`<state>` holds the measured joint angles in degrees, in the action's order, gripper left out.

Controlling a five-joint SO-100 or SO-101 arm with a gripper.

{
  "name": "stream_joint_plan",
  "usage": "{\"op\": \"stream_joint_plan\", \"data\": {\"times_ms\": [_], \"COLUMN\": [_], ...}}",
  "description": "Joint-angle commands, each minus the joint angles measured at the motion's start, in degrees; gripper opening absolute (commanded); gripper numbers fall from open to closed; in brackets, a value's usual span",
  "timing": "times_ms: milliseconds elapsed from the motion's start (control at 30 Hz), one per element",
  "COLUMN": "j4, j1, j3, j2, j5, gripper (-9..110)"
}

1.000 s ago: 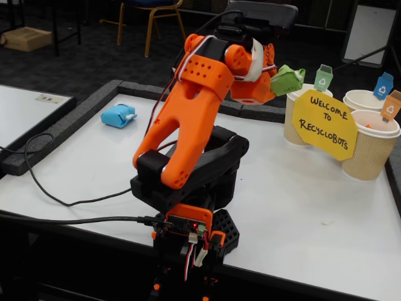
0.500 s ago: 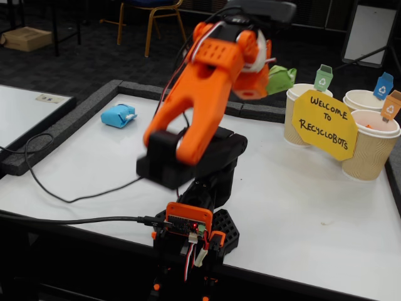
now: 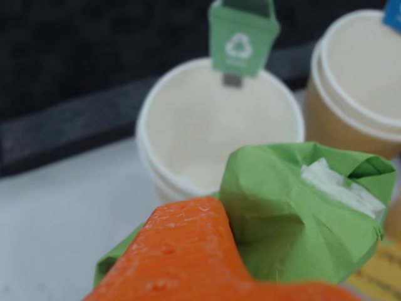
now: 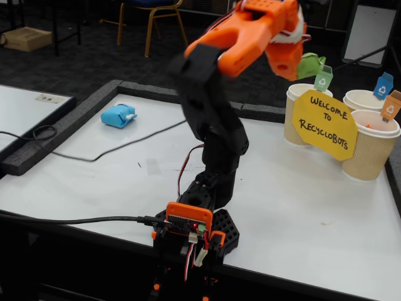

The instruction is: Sort rubbish by color.

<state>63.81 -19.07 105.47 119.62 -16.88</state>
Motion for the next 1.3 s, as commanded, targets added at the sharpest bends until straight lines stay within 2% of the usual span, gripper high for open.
{"op": "stream_joint_plan", "data": {"times_ms": [0, 567, 1267], "j4": [-1.7, -1.1, -4.7], "j1": [-1.2, -0.3, -2.3], "j3": [-15.2, -30.1, -31.3], "j2": [-5.7, -22.9, -26.7], "j5": [0.3, 0.2, 0.2], "gripper": [0, 0, 15]}}
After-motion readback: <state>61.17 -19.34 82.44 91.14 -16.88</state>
